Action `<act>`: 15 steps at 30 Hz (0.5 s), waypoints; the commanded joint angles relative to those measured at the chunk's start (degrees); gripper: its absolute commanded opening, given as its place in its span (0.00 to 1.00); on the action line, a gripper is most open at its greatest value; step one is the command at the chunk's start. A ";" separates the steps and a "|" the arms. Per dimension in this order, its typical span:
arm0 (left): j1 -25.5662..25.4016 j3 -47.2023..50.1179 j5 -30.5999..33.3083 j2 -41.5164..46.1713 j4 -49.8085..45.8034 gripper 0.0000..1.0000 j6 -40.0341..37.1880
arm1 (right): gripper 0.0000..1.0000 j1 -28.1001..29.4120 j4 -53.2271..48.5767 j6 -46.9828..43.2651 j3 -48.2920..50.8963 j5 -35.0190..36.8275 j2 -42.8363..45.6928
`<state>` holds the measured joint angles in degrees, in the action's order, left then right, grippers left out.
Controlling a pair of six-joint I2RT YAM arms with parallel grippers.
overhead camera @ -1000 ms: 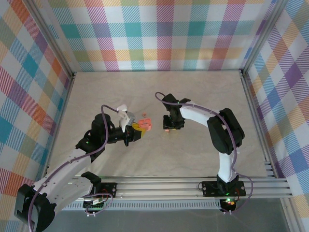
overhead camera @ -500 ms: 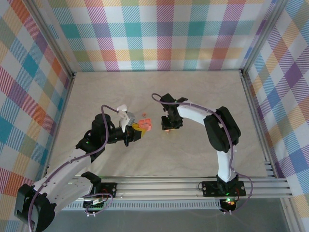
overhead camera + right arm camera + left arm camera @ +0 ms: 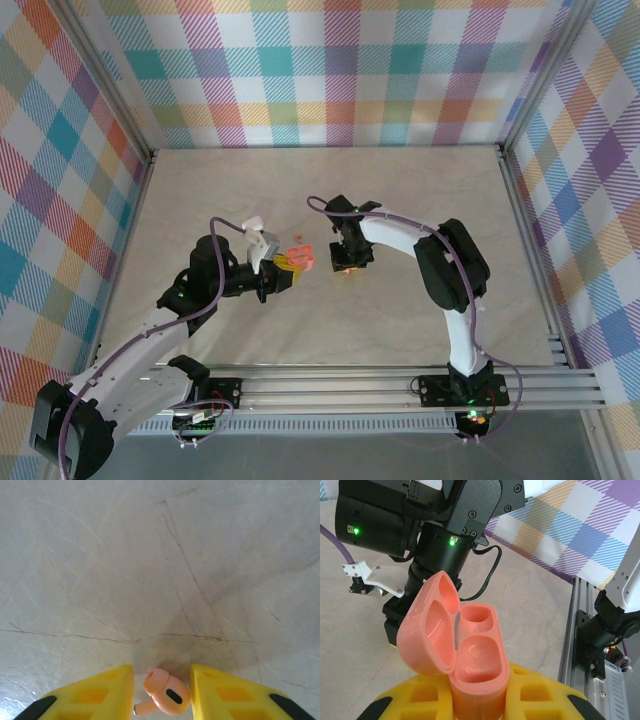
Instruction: Insert the wireless bluetooth earbuds into the charging case
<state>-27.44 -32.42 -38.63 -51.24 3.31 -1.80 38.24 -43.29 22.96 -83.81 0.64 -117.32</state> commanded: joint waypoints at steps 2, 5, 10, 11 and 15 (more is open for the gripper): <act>0.23 0.34 -0.48 1.16 1.26 0.00 -1.19 | 0.30 0.43 -2.43 -1.12 -1.18 -0.64 -1.00; 0.21 0.26 -0.48 1.15 1.32 0.00 -1.21 | 0.24 0.39 -2.58 -1.09 -1.04 -0.81 -0.72; 0.21 0.26 -0.42 1.27 1.16 0.00 -1.24 | 0.18 0.43 -2.94 -1.39 -1.00 -1.04 -0.40; 0.20 0.34 -0.42 1.16 1.10 0.00 -1.28 | 0.18 0.43 -3.02 -1.56 -1.09 -0.95 -0.13; 0.24 0.61 -0.64 0.95 1.84 0.00 -1.36 | 0.15 0.43 -3.35 -3.90 -1.09 -0.23 2.44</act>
<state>-27.44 -32.42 -38.65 -51.24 3.31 -2.39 38.24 -44.29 21.30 -84.01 0.45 -117.16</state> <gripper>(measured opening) 0.195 0.174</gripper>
